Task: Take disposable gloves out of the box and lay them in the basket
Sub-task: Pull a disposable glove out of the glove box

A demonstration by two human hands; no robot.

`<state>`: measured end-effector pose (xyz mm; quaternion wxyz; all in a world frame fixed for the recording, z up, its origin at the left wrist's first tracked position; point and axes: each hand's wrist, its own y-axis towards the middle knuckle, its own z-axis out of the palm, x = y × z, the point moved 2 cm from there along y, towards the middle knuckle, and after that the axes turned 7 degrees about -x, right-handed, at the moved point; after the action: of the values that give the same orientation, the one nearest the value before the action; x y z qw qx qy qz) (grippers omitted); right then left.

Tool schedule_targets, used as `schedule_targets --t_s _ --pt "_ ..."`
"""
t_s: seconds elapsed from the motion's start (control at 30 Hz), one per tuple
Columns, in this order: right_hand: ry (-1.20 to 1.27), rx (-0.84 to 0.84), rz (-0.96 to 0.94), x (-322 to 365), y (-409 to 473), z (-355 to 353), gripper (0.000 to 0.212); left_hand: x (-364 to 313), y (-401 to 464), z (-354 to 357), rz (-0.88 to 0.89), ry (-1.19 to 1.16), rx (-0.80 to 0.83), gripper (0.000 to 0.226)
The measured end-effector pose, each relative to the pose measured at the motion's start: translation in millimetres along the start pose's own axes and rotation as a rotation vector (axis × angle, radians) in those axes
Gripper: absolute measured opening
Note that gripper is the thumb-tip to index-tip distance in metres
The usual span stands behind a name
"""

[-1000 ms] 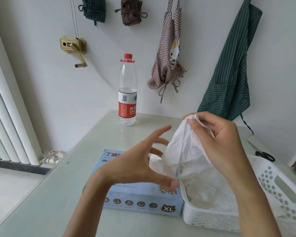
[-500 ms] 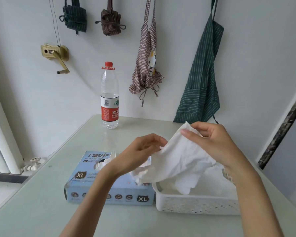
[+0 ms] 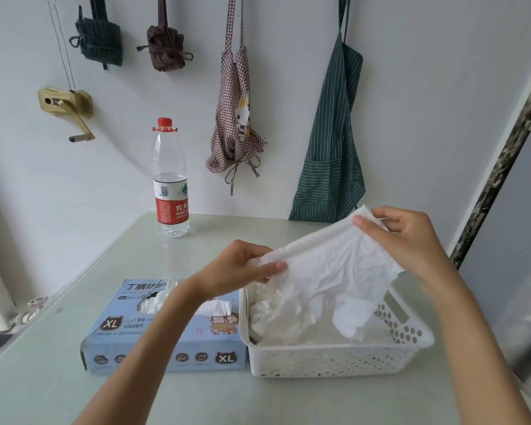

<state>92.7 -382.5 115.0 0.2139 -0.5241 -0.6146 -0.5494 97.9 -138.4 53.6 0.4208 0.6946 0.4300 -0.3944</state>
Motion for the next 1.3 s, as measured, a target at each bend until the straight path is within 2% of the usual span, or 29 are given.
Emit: schedule_targets --t_s 0.1,0.23,0.3,0.43,0.53,0.63,0.73,0.83,0.93,1.07,1.17,1.23,1.3 --pt "-0.01 -0.058 0.039 -10 3 -6 0.028 2 4 -3 0.002 0.031 0.018 0.028" --pt "0.019 -0.004 0.045 -15 -4 -4 0.017 5 7 -5 0.013 0.177 -0.063 0.025" --pt "0.096 0.037 0.057 -12 -9 -3 0.02 -2 2 -10 0.068 0.187 -0.113 0.021" --pt "0.323 0.136 0.088 7 -19 -1 0.029 -27 -13 -28 0.193 0.169 -0.345 0.011" --pt "0.36 0.161 0.127 4 -15 3 0.035 -35 -11 -38 0.187 0.324 -0.464 0.021" --pt "0.189 0.086 0.253 -32 -5 8 0.039 -27 7 -25 0.151 0.688 -0.365 0.017" --pt "-0.101 0.088 0.347 -78 -2 9 0.042 -2 29 6 0.154 0.921 -0.204 0.009" --pt "-0.307 0.126 0.291 -112 -6 11 0.03 19 45 33 0.235 1.084 -0.118 0.015" --pt "-0.556 0.112 0.114 -122 -9 13 0.02 32 51 46 0.338 1.209 -0.058 0.019" --pt "-0.87 0.137 -0.074 -118 -13 18 0.013 35 51 56 0.399 1.229 -0.022 0.027" --pt "-1.053 0.237 -0.135 -117 -11 20 0.021 28 43 56 0.322 1.112 -0.074 0.027" --pt "-1.128 0.285 -0.173 -111 -11 17 0.022 29 34 55 0.16 1.062 0.101 0.03" --pt "-1.09 0.258 -0.213 -106 -11 16 0.021 32 23 56 -0.017 1.094 0.378 0.047"
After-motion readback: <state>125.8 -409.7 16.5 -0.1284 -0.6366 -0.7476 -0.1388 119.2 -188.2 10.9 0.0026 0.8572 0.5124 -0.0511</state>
